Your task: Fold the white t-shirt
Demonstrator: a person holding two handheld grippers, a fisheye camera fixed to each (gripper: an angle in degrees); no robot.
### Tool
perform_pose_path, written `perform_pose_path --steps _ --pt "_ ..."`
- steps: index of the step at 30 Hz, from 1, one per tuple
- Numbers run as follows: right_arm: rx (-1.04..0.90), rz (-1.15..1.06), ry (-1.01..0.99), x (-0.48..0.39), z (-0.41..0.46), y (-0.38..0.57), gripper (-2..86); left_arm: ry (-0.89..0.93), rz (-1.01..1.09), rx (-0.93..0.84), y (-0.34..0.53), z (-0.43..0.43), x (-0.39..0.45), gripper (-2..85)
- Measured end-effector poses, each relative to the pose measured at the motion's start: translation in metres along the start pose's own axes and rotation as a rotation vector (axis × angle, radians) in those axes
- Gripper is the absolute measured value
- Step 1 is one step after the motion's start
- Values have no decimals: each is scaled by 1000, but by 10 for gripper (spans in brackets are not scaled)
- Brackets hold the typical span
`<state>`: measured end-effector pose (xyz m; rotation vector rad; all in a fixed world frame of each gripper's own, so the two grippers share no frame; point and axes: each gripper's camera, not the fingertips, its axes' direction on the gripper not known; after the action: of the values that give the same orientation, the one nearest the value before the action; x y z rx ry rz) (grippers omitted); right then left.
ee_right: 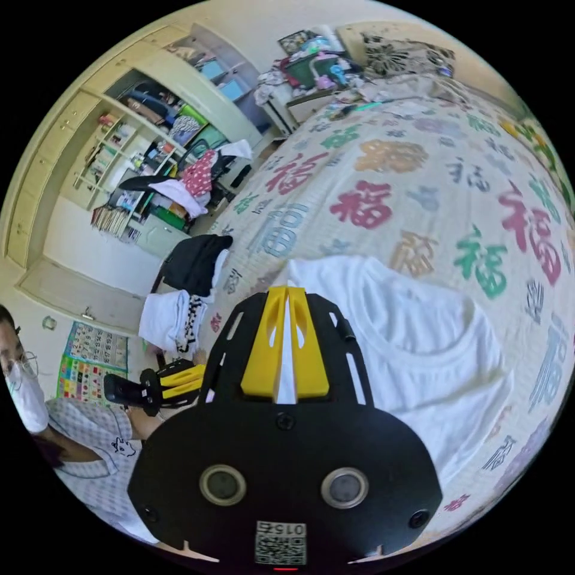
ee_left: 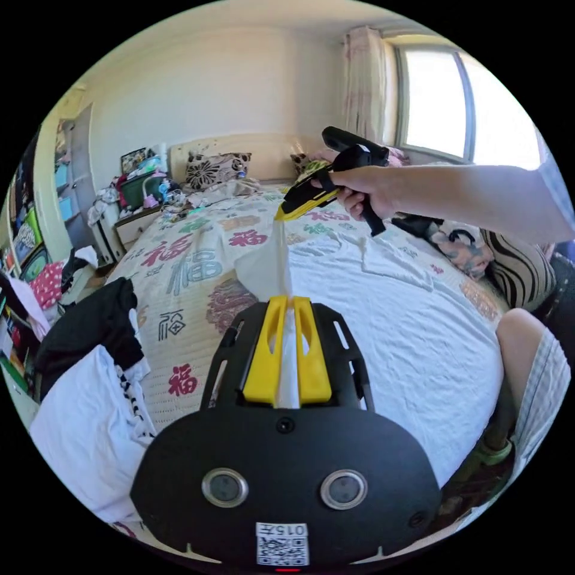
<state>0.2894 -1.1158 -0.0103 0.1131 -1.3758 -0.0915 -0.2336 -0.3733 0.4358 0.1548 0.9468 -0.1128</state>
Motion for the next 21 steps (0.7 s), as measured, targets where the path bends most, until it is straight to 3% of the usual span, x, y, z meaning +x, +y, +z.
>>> perform_pose_path --steps 7,12,16,21 --pt "20 210 -3 71 -3 61 -3 158 101 -165 4 38 32 5" --pt "17 239 78 81 -20 80 -4 248 135 -153 4 39 40 8" --pt "95 157 114 67 -42 87 -1 171 39 -46 2 31 27 9" --pt "37 40 89 38 -19 76 -7 202 -58 -251 -3 68 14 9"
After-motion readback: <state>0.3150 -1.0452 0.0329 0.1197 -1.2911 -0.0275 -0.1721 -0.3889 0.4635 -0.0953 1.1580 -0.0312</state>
